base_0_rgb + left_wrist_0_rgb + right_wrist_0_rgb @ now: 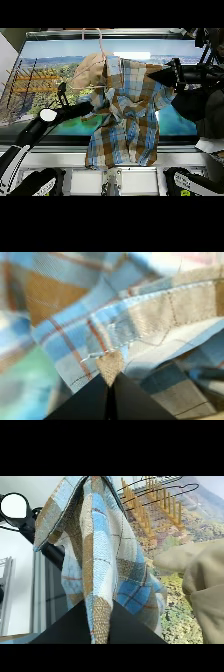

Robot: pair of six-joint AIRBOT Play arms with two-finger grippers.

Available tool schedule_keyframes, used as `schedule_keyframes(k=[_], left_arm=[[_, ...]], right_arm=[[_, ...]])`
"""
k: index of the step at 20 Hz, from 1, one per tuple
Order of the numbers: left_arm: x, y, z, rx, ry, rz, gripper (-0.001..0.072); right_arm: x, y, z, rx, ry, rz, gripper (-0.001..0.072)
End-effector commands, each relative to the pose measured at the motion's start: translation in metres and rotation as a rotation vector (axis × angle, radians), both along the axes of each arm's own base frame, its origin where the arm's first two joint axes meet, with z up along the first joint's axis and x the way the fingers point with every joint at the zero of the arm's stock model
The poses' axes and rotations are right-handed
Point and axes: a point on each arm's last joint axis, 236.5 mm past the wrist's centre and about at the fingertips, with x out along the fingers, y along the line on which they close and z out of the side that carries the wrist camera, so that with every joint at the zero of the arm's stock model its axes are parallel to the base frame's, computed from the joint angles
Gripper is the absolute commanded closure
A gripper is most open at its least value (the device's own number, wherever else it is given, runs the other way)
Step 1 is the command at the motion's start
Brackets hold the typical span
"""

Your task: Fold the clothes and pants, and hang the long-sleeved shirts on hangers.

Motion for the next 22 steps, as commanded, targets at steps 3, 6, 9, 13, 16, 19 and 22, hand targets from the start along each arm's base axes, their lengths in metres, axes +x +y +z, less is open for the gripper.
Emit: schedule_keyframes(k=[3,6,9,13,16,19,22], left_arm=[[0.003,0.043,0.011,-0.017,0.024,0.063,0.0690],[0.001,0.056,0.007,-0.006,0.047,0.070,0.0691],[0.002,0.060,0.017,0.002,0.009,0.071,0.0691],[0.001,0.066,0.044,0.032,-0.090,0.078,0.0690],[-0.005,0.069,0.062,0.063,-0.153,0.066,0.0691],[-0.014,0.065,0.090,0.057,-0.233,0.056,0.0692],[-0.029,0.053,0.128,0.087,-0.351,0.006,0.0692]], right_arm=[[-0.012,0.001,-0.003,-0.031,0.080,0.009,0.0698],[-0.014,-0.007,-0.028,-0.166,0.096,-0.019,0.0698],[-0.016,-0.015,-0.041,-0.254,0.101,-0.045,0.0698],[-0.004,-0.032,-0.044,-0.266,0.108,-0.137,0.0698],[-0.007,-0.038,-0.055,-0.284,0.133,-0.155,0.0698],[-0.002,-0.039,-0.064,-0.257,0.156,-0.210,0.0698],[0.008,-0.039,-0.077,-0.186,0.203,-0.288,0.0698]])
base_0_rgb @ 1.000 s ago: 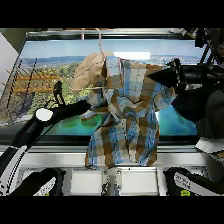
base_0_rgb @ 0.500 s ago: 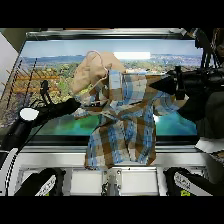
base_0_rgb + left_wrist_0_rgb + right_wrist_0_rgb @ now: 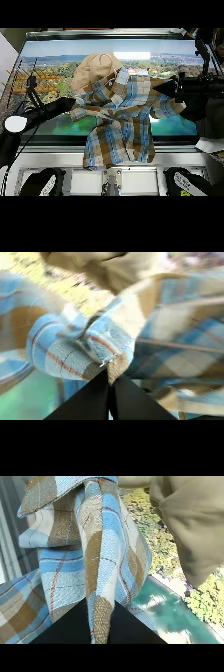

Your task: Fold the clothes and pants, and hang the long-sleeved shirts on hangers.

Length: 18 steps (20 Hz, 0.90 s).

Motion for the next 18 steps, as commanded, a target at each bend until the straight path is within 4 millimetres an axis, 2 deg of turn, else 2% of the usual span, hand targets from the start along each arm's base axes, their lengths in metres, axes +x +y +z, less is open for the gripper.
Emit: schedule_keyframes(k=[1,3,5,7,10,13,15,16,17,18], left_arm=[[-0.019,-0.009,0.048,0.054,-0.131,-0.039,0.0692],[-0.034,-0.019,0.081,0.093,-0.213,-0.077,0.0692],[-0.054,-0.034,0.096,0.125,-0.236,-0.138,0.0692],[-0.076,-0.054,0.091,0.141,-0.206,-0.216,0.0692],[-0.098,-0.081,0.084,0.167,-0.203,-0.312,0.0691],[-0.110,-0.097,0.084,0.195,-0.219,-0.368,0.0690],[-0.110,-0.104,0.091,0.191,-0.224,-0.385,0.0688],[-0.108,-0.106,0.096,0.192,-0.226,-0.386,0.0584],[-0.105,-0.108,0.105,0.188,-0.234,-0.385,0.0276],[-0.101,-0.111,0.117,0.184,-0.253,-0.381,0.0139]], right_arm=[[0.011,0.002,-0.009,0.105,0.028,-0.102,0.0698],[0.014,0.009,-0.009,0.194,0.014,-0.125,0.0698],[0.019,0.018,-0.009,0.235,-0.004,-0.147,0.0698],[0.019,0.034,0.001,0.276,-0.043,-0.124,0.0698],[0.016,0.053,0.038,0.403,-0.135,-0.087,0.0698],[0.013,0.055,0.076,0.526,-0.210,-0.086,0.0698],[0.008,0.053,0.092,0.556,-0.251,-0.089,0.0697],[0.004,0.053,0.098,0.560,-0.264,-0.086,0.0696],[0.000,0.053,0.102,0.560,-0.276,-0.082,0.0695],[-0.003,0.053,0.106,0.561,-0.287,-0.079,0.0695]])
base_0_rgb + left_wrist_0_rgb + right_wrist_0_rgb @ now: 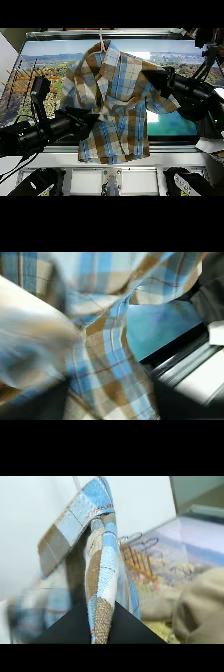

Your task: Fold the clothes and pants, and hang the long-sleeved shirts on hangers.

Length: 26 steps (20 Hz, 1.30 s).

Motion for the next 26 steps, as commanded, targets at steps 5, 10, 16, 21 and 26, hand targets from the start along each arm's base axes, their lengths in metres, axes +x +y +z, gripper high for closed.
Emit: schedule_keyframes(k=[5,10,16,21,26], left_arm=[[0.023,-0.006,0.061,0.032,-0.105,0.019,0.0167],[0.034,0.001,0.059,0.085,-0.051,0.046,0.0689],[0.047,0.018,0.053,0.103,-0.027,0.105,0.0689],[0.048,0.019,0.053,0.105,-0.028,0.109,0.0689],[0.049,0.019,0.052,0.105,-0.027,0.109,0.0689]], right_arm=[[-0.020,0.000,0.036,0.050,-0.091,-0.001,0.0696],[-0.005,-0.023,0.051,0.059,-0.112,-0.144,0.0698],[-0.004,-0.125,0.099,0.029,-0.241,-0.523,0.0698],[-0.025,-0.229,0.139,-0.002,-0.336,-0.939,0.0698],[-0.057,-0.318,0.187,-0.018,-0.423,-1.326,0.0698]])
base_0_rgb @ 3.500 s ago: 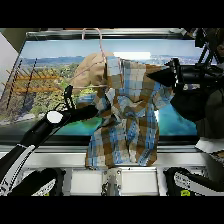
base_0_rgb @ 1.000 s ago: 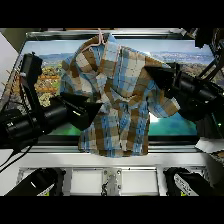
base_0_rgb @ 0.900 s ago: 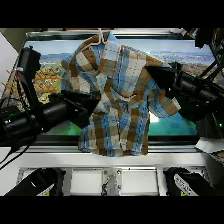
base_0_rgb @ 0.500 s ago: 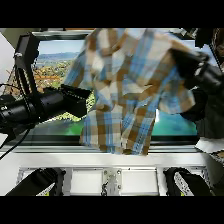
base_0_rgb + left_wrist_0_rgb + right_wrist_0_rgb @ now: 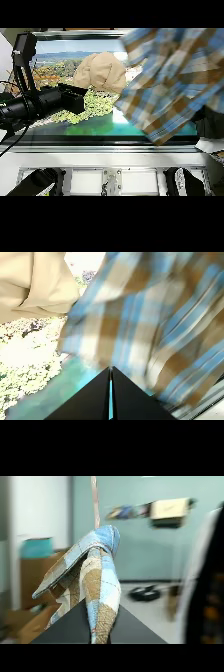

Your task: Fold the clothes and pants, and hang the long-sleeved shirts on hangers.

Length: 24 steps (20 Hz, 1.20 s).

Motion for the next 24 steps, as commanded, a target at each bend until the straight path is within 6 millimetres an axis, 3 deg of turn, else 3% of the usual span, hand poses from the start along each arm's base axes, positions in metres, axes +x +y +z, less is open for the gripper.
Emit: schedule_keyframes(k=[1,7,10,16,24], left_arm=[[0.000,0.000,0.000,0.001,-0.001,0.001,0.0689],[0.000,0.000,0.000,0.004,-0.004,-0.001,0.0689],[0.000,0.000,0.000,0.013,-0.011,-0.008,0.0689],[0.000,0.000,0.000,0.012,-0.011,-0.009,0.0690],[0.000,0.000,0.000,0.012,-0.011,-0.009,0.0690]], right_arm=[[-0.029,-0.071,0.032,0.030,-0.061,-0.309,0.0698],[-0.066,-0.155,0.069,0.039,-0.102,-0.724,0.0698],[-0.071,-0.184,0.089,0.033,-0.115,-0.841,0.0698],[-0.078,-0.202,0.125,-0.054,-0.144,-0.966,0.0698],[-0.089,-0.206,0.129,-0.098,-0.138,-1.034,0.0698]])
